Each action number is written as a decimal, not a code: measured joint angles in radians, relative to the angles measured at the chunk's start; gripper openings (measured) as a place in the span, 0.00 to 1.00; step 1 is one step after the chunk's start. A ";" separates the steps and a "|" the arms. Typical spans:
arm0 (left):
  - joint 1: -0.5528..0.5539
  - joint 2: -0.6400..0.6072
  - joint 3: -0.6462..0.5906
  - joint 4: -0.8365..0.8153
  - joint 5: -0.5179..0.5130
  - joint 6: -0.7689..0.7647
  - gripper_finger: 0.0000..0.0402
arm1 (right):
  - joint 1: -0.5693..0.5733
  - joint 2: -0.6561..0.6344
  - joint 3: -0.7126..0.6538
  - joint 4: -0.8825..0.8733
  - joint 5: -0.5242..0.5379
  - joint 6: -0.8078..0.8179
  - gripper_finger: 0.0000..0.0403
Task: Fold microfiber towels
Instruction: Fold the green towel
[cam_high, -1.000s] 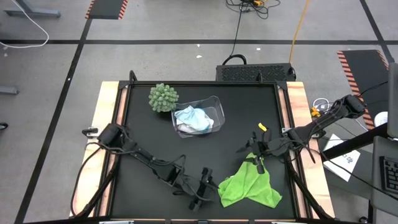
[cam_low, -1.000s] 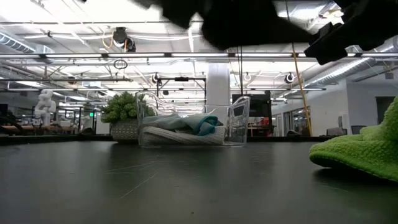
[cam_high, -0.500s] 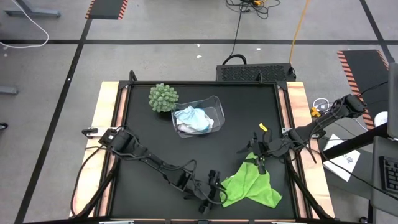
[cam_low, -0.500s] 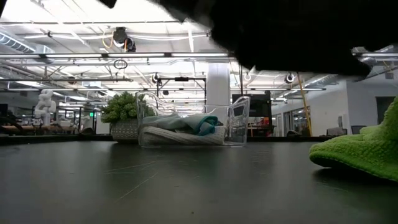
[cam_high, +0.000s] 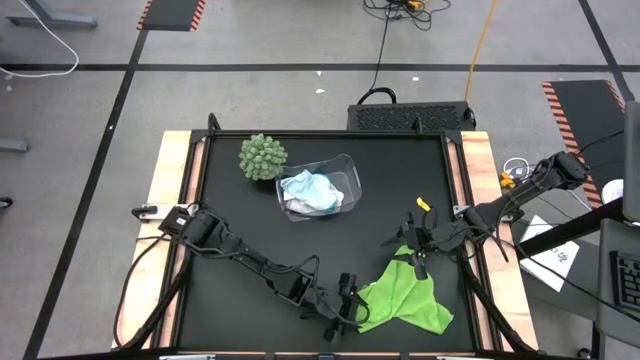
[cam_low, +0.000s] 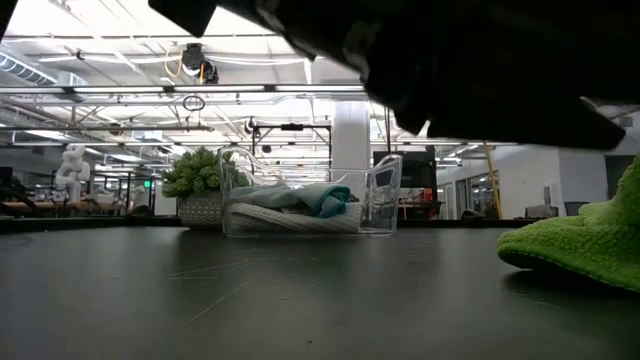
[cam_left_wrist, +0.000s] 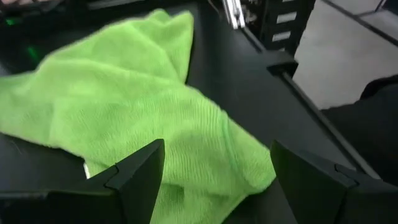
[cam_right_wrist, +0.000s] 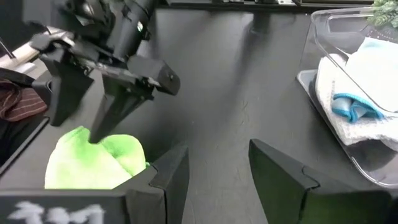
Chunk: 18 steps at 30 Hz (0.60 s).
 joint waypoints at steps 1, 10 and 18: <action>0.002 -0.002 0.000 0.000 0.001 -0.001 0.72 | 0.000 0.000 0.000 -0.001 0.000 0.000 0.39; 0.019 0.021 0.000 -0.018 0.056 -0.029 0.53 | 0.000 0.000 0.000 0.029 0.000 -0.007 0.39; 0.035 0.060 0.000 0.007 0.059 0.016 0.35 | 0.000 0.000 0.000 0.038 0.000 -0.006 0.39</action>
